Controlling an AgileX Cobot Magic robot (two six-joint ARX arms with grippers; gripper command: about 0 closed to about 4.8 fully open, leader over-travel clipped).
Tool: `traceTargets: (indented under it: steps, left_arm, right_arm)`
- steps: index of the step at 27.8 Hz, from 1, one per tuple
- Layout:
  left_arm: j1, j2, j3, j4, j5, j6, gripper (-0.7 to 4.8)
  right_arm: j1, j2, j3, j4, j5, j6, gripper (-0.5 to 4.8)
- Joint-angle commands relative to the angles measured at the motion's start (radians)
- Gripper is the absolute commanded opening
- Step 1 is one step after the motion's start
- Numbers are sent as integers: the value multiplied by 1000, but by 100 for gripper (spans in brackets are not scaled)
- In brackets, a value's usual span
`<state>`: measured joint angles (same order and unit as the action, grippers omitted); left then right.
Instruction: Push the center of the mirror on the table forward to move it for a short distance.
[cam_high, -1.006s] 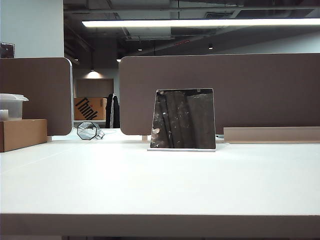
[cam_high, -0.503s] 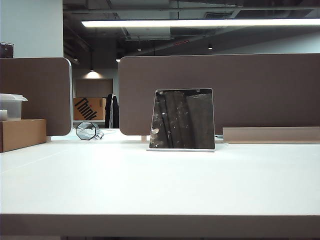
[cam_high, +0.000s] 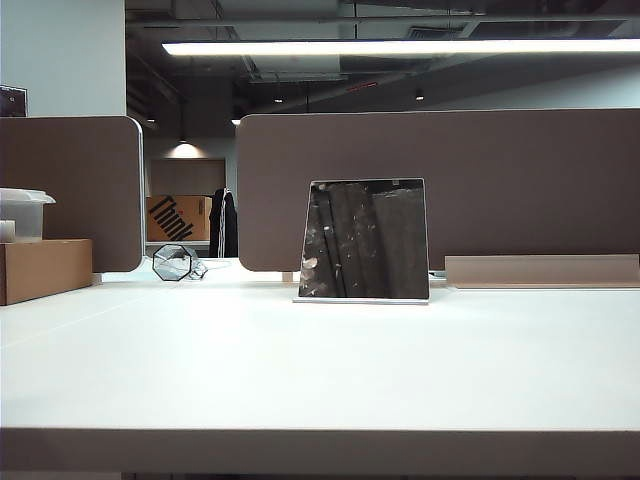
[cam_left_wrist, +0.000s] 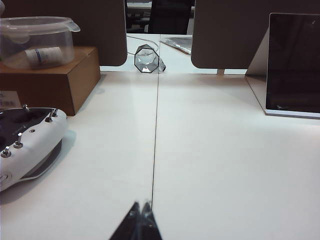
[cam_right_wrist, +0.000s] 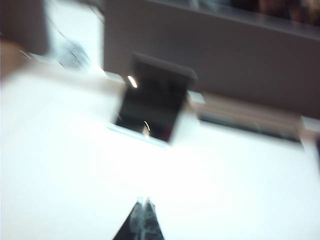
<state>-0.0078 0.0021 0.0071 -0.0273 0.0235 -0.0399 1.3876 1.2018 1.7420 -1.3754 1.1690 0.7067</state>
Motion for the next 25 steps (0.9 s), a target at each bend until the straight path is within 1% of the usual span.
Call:
traceTargets:
  steps: [1,3,4,6,8,10,13,16,19,22,25]
  left_arm:
    - [1,1,0,5,3,3,-5]
    - [1,1,0,6,4,3,-5]
    - [1,1,0,6,3,3,-5]
    - [1,1,0,6,3,3,-5]
    - [1,1,0,6,3,3,-5]
    - [1,1,0,6,4,3,-5]
    - [1,1,0,6,4,3,-5]
    - [1,1,0,6,3,3,-5]
    - [1,1,0,6,3,3,-5]
    - [1,1,0,6,3,3,-5]
    - [1,1,0,6,3,3,-5]
  right_arm:
    - [-235,23,5,53,-225,-5,-8]
    - [-381,35,5,87,-345,-5,-8]
    - [-437,41,5,106,-389,-10,-8]
    - [-546,48,5,153,-481,-59,-8]
    - [-634,51,5,207,-542,-148,-8]
    - [-701,53,5,270,-570,-253,-8]
    - [-765,52,5,370,-579,-390,-8]
    - [-809,49,5,469,-579,-522,-8]
    - [-830,50,5,565,-614,-641,-8]
    - [-855,59,5,651,-692,-713,-8]
    - [-901,76,4,707,-778,-715,-8]
